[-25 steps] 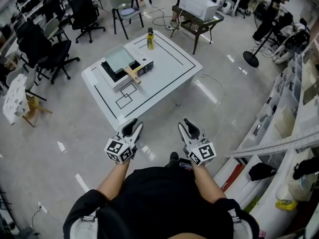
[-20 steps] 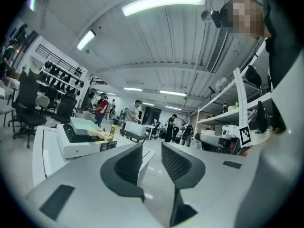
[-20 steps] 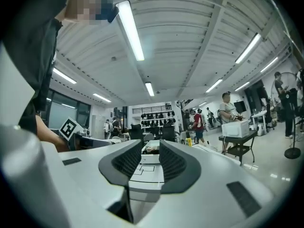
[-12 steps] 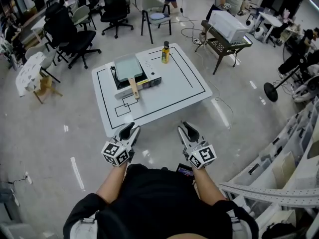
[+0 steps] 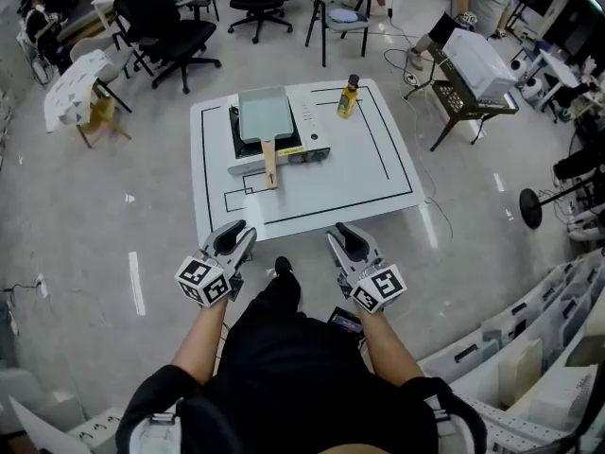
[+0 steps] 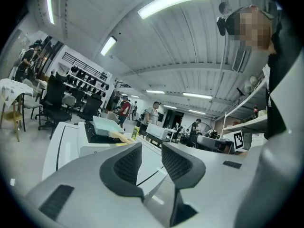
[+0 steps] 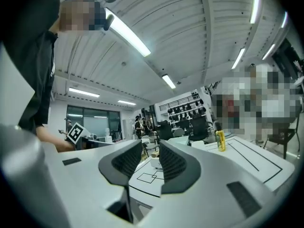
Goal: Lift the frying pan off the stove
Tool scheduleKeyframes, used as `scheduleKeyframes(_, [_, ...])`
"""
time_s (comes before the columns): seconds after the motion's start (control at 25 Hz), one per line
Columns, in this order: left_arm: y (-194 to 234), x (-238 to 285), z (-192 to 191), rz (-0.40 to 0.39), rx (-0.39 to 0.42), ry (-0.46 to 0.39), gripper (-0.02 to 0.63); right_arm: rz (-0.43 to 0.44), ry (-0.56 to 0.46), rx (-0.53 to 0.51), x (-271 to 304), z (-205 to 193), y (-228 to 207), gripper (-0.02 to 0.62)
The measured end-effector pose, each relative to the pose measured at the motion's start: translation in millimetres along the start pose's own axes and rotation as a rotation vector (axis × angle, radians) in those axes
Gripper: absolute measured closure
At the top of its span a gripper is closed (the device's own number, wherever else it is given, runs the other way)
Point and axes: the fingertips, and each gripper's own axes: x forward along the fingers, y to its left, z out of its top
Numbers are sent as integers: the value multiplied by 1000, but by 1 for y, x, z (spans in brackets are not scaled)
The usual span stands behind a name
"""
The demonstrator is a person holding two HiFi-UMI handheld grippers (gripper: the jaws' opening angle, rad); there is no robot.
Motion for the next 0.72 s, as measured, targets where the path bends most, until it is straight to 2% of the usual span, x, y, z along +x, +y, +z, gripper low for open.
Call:
scheduleKeyframes(0.16, [46,20,5,35,-14,4,477,70,30,38,48,-10,-19,468])
scheduleKeyframes(0.36, [98,39,8,55,-111,32,477,165,110,167,106,-23,-40,466])
scheduleKeyframes(0.48, [122,60,11,13,-187,49,474,196,157,226,138,-32,-56,466])
scheduleKeyframes(0.64, [146,89,16,-97,-361,26,466,243,250,343,177,-49,-67,466])
scheduleKeyframes(0.72, [156,104,17,-151,-423,36,463,263,303,403,194,-56,-71,463])
